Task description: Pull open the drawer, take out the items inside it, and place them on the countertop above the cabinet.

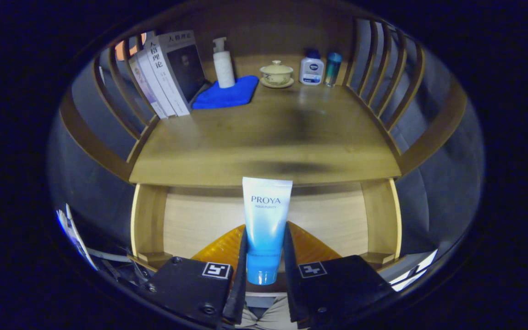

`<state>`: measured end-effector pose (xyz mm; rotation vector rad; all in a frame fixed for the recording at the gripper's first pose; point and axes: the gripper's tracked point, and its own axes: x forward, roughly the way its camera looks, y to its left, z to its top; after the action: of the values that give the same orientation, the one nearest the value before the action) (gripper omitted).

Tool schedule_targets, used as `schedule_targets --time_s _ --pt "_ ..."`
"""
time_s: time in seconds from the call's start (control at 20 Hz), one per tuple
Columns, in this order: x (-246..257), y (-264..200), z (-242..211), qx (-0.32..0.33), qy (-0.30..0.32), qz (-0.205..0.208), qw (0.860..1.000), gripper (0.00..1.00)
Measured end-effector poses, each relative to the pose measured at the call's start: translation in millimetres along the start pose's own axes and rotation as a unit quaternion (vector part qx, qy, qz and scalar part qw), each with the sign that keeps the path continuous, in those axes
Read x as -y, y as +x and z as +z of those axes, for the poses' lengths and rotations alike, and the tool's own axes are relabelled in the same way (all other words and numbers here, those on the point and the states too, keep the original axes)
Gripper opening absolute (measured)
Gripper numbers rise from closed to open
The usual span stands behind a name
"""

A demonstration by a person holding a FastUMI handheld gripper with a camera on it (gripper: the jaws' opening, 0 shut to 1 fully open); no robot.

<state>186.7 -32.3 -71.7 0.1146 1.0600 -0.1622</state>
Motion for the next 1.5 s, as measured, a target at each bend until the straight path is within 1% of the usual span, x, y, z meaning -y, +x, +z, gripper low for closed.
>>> schedule_targets --time_s 0.1,0.3,0.4,0.55,0.7,0.95,1.15,1.5 --pt "-5 -3 12 0.002 0.007 0.007 1.0 0.4" --pt "-12 -5 40 0.011 0.006 0.007 1.0 0.4" --pt "-15 1 60 0.018 0.002 0.015 1.0 0.41" --pt "-14 10 78 0.01 0.016 0.015 1.0 0.4" --pt "-16 18 98 0.016 0.004 0.007 1.0 0.41" --pt "-25 34 126 0.02 -0.008 0.006 1.0 0.4" --pt "-29 50 129 0.005 -0.005 0.003 1.0 0.4" --pt "-27 73 132 -0.017 -0.013 -0.029 0.999 0.41"
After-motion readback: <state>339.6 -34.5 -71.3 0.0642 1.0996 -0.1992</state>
